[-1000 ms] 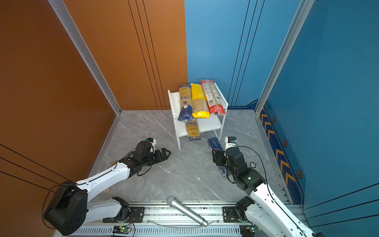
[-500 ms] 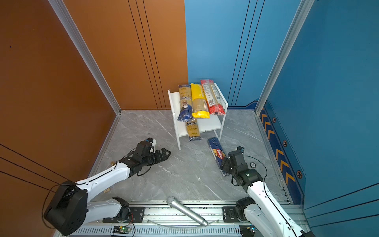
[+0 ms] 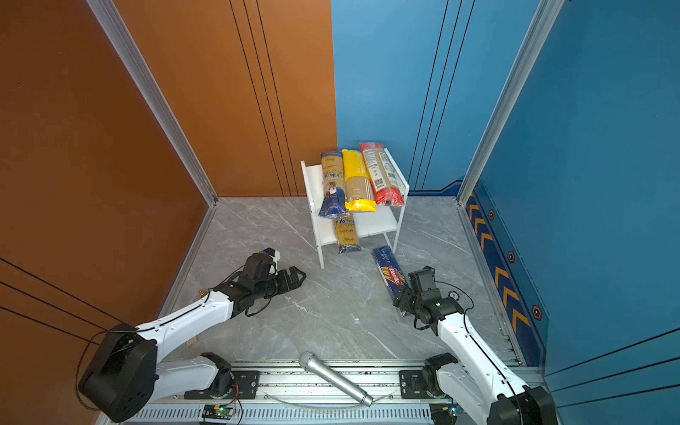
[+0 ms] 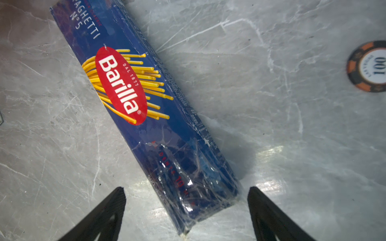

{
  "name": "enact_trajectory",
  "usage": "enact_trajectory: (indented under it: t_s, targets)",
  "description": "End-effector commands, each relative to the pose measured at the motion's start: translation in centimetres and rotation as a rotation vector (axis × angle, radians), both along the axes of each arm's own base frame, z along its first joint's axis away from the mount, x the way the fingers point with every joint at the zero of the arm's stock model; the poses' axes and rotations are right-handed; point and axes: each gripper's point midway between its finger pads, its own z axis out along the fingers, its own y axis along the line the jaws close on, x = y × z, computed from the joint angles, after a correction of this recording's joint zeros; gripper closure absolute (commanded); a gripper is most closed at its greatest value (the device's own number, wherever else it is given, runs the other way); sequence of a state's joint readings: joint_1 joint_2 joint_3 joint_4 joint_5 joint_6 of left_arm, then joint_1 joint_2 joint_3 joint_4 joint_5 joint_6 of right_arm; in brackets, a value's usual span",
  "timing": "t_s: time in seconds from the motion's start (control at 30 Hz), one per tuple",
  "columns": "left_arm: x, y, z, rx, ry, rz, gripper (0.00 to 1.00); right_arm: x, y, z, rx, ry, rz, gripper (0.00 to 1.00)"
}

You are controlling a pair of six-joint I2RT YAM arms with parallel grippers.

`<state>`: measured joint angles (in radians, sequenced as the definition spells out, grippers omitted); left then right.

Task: Arrange pasta packages on shelves
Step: Rotate the pasta box at the center of the table.

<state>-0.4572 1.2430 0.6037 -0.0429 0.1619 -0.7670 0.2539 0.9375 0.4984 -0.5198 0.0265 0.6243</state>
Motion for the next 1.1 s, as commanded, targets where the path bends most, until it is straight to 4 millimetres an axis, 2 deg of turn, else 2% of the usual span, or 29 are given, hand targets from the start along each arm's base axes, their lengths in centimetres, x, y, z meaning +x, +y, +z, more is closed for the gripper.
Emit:
enact_trajectory:
  t_s: [0.0, 0.37, 0.53, 0.73, 1.07]
  targets:
    - [0.0, 0.0, 0.4, 0.016, -0.009, -0.006, 0.02, 0.2, 0.2, -0.7, 0.008, 0.006, 0.024, 0.1]
    - [-0.3, -0.1, 0.7, 0.035, -0.007, -0.01, 0.02, 0.7, 0.8, -2.3, 0.028, 0.048, 0.065, 0.09]
    - [-0.5, 0.2, 0.8, 0.047, -0.011, -0.003, 0.02, 0.8, 1.7, -3.3, 0.048, 0.064, 0.104, 0.05]
    - [-0.2, 0.2, 1.1, 0.057, -0.015, -0.006, 0.02, 0.8, 2.9, -4.1, 0.039, 0.098, 0.156, 0.05]
    - [0.5, -0.6, 0.3, 0.058, 0.0, -0.033, 0.02, 0.7, 7.2, -4.2, 0.001, 0.074, 0.3, 0.1]
